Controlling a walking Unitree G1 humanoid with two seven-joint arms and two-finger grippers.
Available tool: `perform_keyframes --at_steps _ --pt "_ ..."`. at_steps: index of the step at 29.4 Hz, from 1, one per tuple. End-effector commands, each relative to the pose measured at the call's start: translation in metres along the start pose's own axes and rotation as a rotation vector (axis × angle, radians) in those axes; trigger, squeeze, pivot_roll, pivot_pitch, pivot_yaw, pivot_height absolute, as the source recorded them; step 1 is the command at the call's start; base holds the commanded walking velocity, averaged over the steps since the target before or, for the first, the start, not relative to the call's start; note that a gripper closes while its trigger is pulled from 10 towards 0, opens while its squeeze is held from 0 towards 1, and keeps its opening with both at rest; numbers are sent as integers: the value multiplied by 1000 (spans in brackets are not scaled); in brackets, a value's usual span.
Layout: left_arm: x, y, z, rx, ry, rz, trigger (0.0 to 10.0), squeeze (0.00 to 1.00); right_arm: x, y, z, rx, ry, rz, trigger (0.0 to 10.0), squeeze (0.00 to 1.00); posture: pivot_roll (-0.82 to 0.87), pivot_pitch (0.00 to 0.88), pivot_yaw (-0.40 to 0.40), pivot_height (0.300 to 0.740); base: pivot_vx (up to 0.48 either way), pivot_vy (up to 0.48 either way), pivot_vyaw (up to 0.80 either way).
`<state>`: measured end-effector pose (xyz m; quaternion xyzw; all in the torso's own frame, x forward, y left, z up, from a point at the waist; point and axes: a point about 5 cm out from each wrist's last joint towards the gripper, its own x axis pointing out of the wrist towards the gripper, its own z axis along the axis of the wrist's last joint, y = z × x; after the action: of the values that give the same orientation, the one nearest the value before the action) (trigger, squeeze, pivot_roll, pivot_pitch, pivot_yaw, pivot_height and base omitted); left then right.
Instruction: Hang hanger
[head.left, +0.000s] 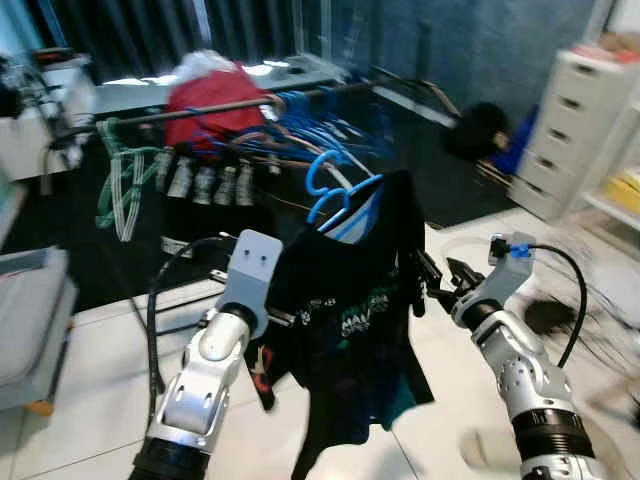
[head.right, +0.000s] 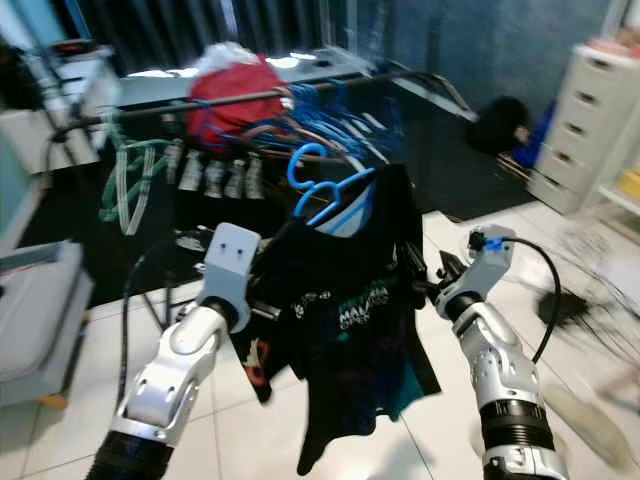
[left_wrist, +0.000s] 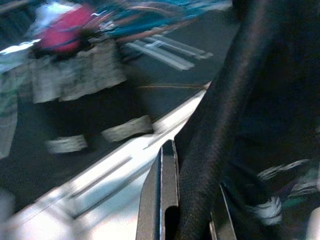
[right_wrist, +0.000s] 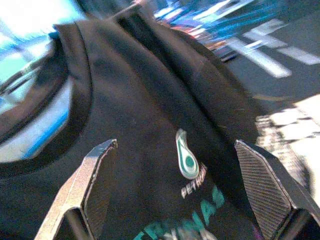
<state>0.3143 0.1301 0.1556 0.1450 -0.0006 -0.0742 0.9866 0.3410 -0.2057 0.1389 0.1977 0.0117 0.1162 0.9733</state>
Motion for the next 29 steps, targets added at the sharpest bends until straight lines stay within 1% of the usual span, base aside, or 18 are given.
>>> perform_keyframes --at_steps 1,2,4,6,7,8,12,16,17,19,21,22,24,25,26,27,28,29 --pt "0 12 -3 58 29 51 10000 0 0 3 -3 3 10 22 10000 0 -89 0 16 740 480 0 781" --pt "0 12 -3 58 29 51 10000 0 0 3 -3 3 10 22 10000 0 -89 0 16 740 480 0 781" --pt "0 30 -10 179 93 105 10000 0 0 4 -3 0 13 34 10000 0 -87 0 16 740 480 0 778" --pt "0 30 -10 179 93 105 10000 0 0 4 -3 0 13 34 10000 0 -87 0 16 740 480 0 781" --pt "0 35 -12 208 117 124 10000 0 0 5 -3 -1 14 38 10000 0 -87 0 16 740 480 0 781" --pt "0 37 -13 215 133 137 10000 0 0 5 -3 3 13 40 10000 0 -88 0 17 740 480 0 781" --pt "0 38 -13 206 141 145 10000 0 0 5 -3 5 12 40 10000 0 -89 0 18 740 480 0 781" --pt "4 22 -7 133 146 120 10000 0 0 1 -5 33 20 -2 10000 0 -87 0 23 740 480 0 0" --pt "4 22 -7 133 146 120 10000 0 0 1 -5 33 20 -2 10000 0 -87 0 23 740 480 0 0" --pt "7 9 -2 83 140 89 10000 0 0 2 -6 35 22 1 10000 0 -85 0 24 740 480 0 0" --pt "7 9 -2 83 140 89 10000 0 0 2 -6 35 22 1 10000 0 -85 0 24 740 480 0 0" --pt "7 4 -1 69 138 76 10000 0 0 2 -6 36 22 2 10000 0 -85 0 24 740 480 0 0" --pt "7 4 -1 69 138 76 10000 0 0 2 -6 36 22 2 10000 0 -85 0 24 740 480 0 0" --pt "8 -4 4 51 127 55 10000 0 0 4 -7 34 30 12 10000 0 -84 0 27 740 480 0 -800" --pt "8 -4 4 51 127 55 10000 0 0 4 -7 34 30 12 10000 0 -84 0 27 740 480 0 -800" --pt "9 -12 8 29 118 31 10000 0 1 5 -8 35 35 20 10000 0 -82 0 31 740 480 0 -800" --pt "9 -12 8 29 118 31 10000 0 1 5 -8 35 35 20 10000 0 -82 0 31 740 480 0 -800" --pt "9 -18 11 16 113 9 10000 0 0 5 -8 41 37 25 10000 0 -81 0 33 740 480 0 -800"
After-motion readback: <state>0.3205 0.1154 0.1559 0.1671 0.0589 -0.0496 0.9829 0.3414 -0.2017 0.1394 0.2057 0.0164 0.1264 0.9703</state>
